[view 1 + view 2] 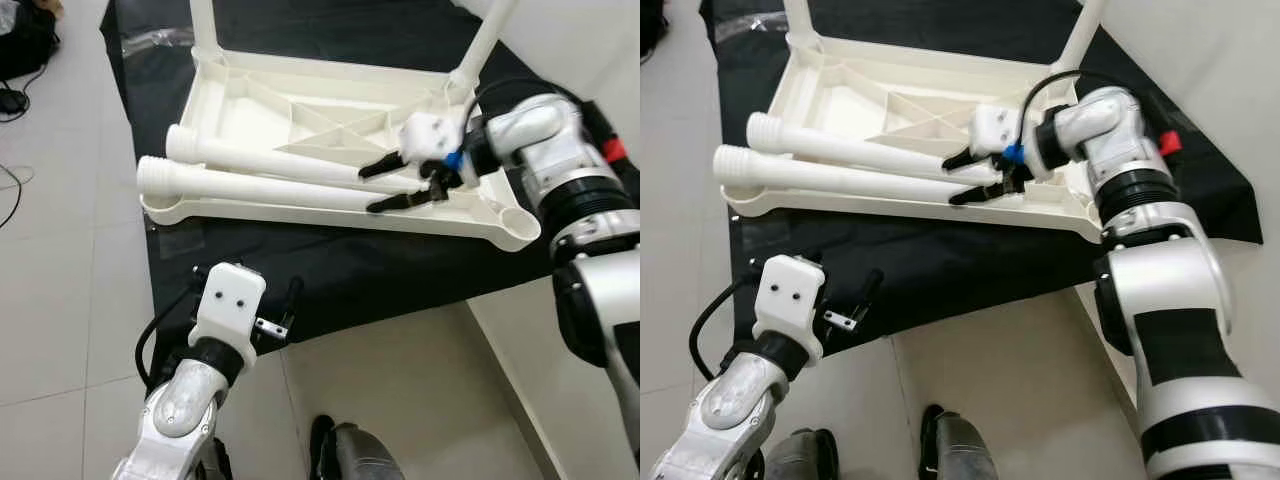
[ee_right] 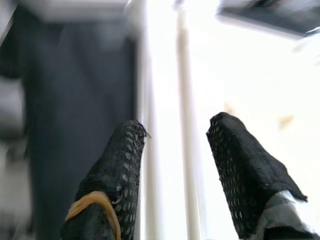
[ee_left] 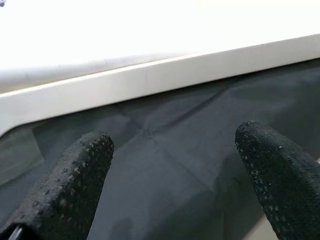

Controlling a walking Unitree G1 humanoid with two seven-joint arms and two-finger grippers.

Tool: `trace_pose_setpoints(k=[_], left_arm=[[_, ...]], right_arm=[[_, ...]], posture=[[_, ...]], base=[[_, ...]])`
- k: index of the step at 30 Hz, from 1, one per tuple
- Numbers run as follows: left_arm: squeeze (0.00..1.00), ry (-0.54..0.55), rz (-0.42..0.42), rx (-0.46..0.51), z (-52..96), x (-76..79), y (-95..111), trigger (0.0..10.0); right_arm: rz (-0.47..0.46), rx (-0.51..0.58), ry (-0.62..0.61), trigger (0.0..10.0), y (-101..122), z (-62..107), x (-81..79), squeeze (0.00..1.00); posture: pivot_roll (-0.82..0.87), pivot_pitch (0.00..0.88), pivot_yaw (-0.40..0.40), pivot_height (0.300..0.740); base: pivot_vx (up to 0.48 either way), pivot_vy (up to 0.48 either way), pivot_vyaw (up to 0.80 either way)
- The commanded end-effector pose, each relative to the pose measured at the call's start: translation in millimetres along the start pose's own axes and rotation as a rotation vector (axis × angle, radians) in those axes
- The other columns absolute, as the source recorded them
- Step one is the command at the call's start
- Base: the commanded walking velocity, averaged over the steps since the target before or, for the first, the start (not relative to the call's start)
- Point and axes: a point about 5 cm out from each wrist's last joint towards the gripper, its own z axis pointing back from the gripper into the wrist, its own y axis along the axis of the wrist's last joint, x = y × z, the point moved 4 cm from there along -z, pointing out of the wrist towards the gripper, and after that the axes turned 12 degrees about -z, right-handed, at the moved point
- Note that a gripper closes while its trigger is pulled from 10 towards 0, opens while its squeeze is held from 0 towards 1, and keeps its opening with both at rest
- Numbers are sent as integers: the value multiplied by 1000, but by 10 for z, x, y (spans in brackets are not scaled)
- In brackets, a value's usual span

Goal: Building children table

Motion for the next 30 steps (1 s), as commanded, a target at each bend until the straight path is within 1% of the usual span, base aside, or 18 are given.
trace_pose_setpoints(k=[1, 2, 3, 7, 10, 11, 14, 15, 18, 19, 20, 21, 22, 24, 25, 26, 27, 30], left_arm=[[0, -13, 9, -13, 2, 26, -48, 10000], [0, -12, 9, -14, -12, 18, -59, 10000], [0, -9, 9, -16, -37, 10, -80, 10000], [0, -9, 6, -18, -46, 8, -91, 10000], [0, -10, -7, -23, -51, -7, -123, 10000], [0, -10, -7, -23, -51, -7, -123, 10000], [0, -9, -10, -26, -39, -16, -140, 10000], [0, -9, -10, -26, -39, -16, -140, 10000], [0, -3, -16, -37, -17, -35, -188, 10000], [0, -3, -16, -37, -17, -35, -188, 10000], [0, -2, -16, -38, -12, -37, -196, 10000], [0, -2, -16, -38, -12, -37, -196, 10000], [0, -1, -14, -40, -4, -34, -203, 10000], [0, -1, -14, -40, -4, -34, -203, 10000], [0, 0, -9, -43, 6, -26, -208, 10000], [0, 0, -9, -43, 6, -26, -208, 10000], [0, 1, -5, -45, 12, -20, -212, 10000], [0, 2, -1, -46, 17, -8, -212, 10000]], right_arm=[[-52, 63, -44, 10000, 64, 45, 59, 0], [-118, 134, -89, 10000, 79, 6, 96, 0], [-262, 277, -215, 10000, -4, -139, 152, 0], [-294, 337, -268, 10000, -44, -200, 155, 0], [-446, 505, -530, 10000, -251, -350, 165, 0], [-446, 505, -530, 10000, -251, -350, 165, 0], [-557, 580, -636, 10000, -384, -348, 114, 0], [-557, 580, -636, 10000, -384, -348, 114, 0], [-492, 556, -828, 10000, -672, -207, -194, 0], [-492, 556, -828, 10000, -672, -207, -194, 0], [-457, 518, -863, 10000, -732, -180, -307, 0], [-457, 518, -863, 10000, -732, -180, -307, 0], [-435, 488, -854, 10000, -762, -191, -462, 0], [-435, 488, -854, 10000, -762, -191, -462, 0], [-423, 475, -851, 10000, -788, -197, -638, 0], [-423, 475, -851, 10000, -788, -197, -638, 0], [-423, 476, -857, 10000, -791, -193, -752, 0], [-443, 486, -894, 10000, -806, -164, -839, 0]], posture=[[0, 142, -103, 740], [2, 133, -96, 740], [8, 119, -86, 740], [11, 114, -82, 740], [22, 92, -69, 740], [22, 92, -69, 740], [21, 88, -65, 740], [21, 88, -65, 740], [14, 73, -62, 740], [14, 73, -62, 740], [14, 73, -62, 740], [14, 73, -62, 740], [13, 69, -63, 740], [13, 69, -63, 740], [10, 64, -66, 740], [10, 64, -66, 740], [10, 64, -66, 740], [10, 58, -66, 740]], base=[[0, 0, 0], [0, 0, 0], [0, 0, 0], [0, 0, 0], [0, 0, 0], [0, 0, 0], [0, 0, 0], [0, 0, 0], [0, 0, 0], [0, 0, 0], [0, 0, 0], [0, 0, 0], [0, 0, 0], [0, 0, 0], [0, 0, 0], [0, 0, 0], [0, 0, 0], [0, 0, 0]])
